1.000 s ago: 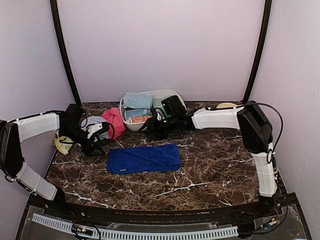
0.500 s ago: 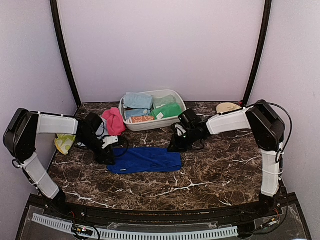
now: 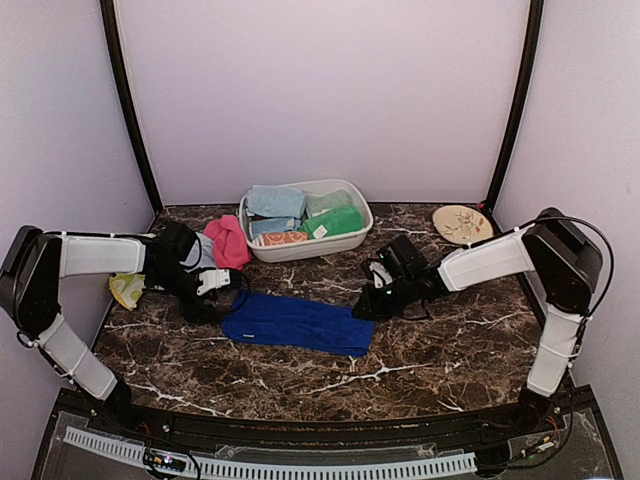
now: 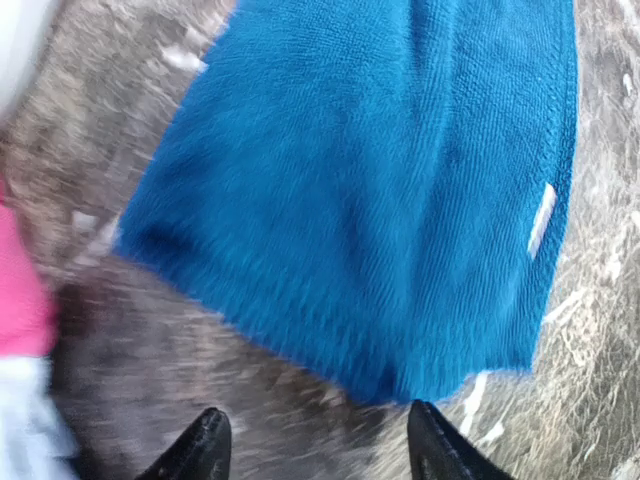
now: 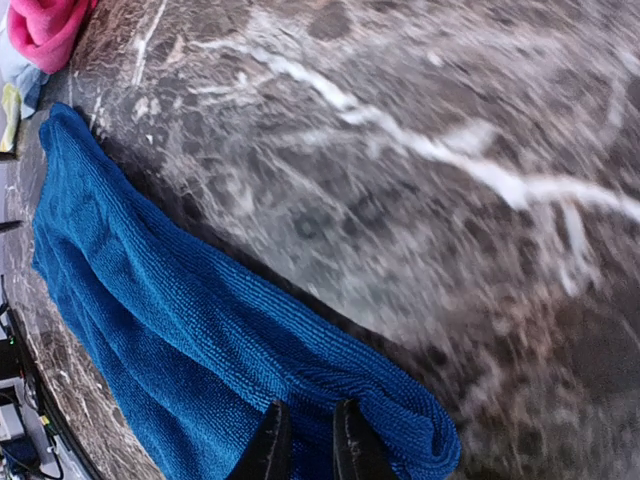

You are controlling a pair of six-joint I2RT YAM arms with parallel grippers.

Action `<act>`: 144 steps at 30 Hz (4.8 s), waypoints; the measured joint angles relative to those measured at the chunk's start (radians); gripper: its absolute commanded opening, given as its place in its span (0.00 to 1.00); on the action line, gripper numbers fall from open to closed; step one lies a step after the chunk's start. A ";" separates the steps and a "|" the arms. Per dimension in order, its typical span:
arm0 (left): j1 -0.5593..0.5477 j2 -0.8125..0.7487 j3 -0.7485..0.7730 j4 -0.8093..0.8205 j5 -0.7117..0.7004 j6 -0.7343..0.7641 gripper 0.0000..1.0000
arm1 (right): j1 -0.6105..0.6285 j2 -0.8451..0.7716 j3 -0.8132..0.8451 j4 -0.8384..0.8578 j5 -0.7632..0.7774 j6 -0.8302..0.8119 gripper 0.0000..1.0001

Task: Roll the towels
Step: Rotate the towel at the center of the board, then move the towel to the center of the board, then pick up the towel from the center of the board, then roll the towel at the center of the board.

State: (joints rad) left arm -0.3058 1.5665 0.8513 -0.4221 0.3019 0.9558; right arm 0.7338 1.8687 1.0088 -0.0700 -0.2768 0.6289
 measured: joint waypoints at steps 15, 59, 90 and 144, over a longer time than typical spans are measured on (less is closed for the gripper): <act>-0.095 0.169 0.212 -0.092 0.032 -0.063 0.55 | 0.294 -0.270 -0.266 -0.037 0.167 0.237 0.24; 0.246 -0.386 0.146 -0.085 0.077 -0.184 0.99 | 0.239 0.467 0.747 -0.322 -0.176 -0.357 0.22; -0.561 -0.183 0.130 -0.226 0.116 -0.129 0.88 | 0.106 0.127 0.286 0.016 0.427 0.058 0.76; -0.553 0.280 0.288 -0.072 0.319 -0.329 0.00 | 0.746 -0.308 -0.464 0.386 0.774 -1.040 0.77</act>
State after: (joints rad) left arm -0.8589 1.8465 1.1397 -0.4942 0.6205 0.6270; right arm 1.4796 1.5608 0.5449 0.3161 0.4973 -0.4110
